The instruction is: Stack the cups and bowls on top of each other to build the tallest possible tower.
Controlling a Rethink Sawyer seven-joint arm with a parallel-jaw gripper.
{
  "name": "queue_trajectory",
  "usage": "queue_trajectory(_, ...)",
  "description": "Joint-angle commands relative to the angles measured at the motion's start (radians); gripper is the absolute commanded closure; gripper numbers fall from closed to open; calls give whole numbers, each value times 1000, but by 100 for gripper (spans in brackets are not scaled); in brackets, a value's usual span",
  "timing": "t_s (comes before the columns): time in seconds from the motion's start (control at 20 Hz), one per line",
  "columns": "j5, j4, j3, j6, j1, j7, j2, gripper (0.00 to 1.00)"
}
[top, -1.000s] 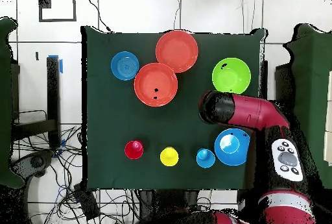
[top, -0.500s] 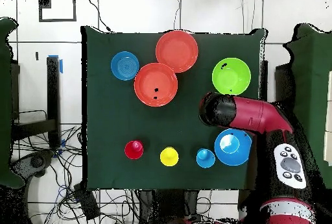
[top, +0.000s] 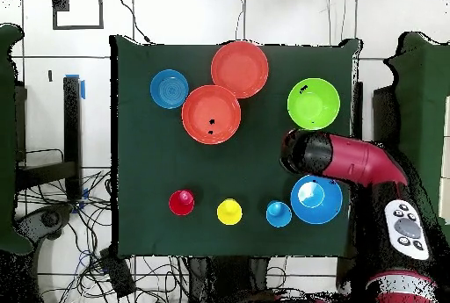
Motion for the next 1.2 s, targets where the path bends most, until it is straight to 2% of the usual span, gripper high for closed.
queue_trajectory(0.05, -34, 36, 81, -73, -36, -25, 82, 0)
queue_trajectory(0.35, -47, 65, 82, -111, -38, -13, 79, 0)
queue_trajectory(0.85, -35, 67, 67, -246, -14, 59, 160, 0)
queue_trajectory(1.2, -27, 60, 52, -278, -2, 60, 182, 0)
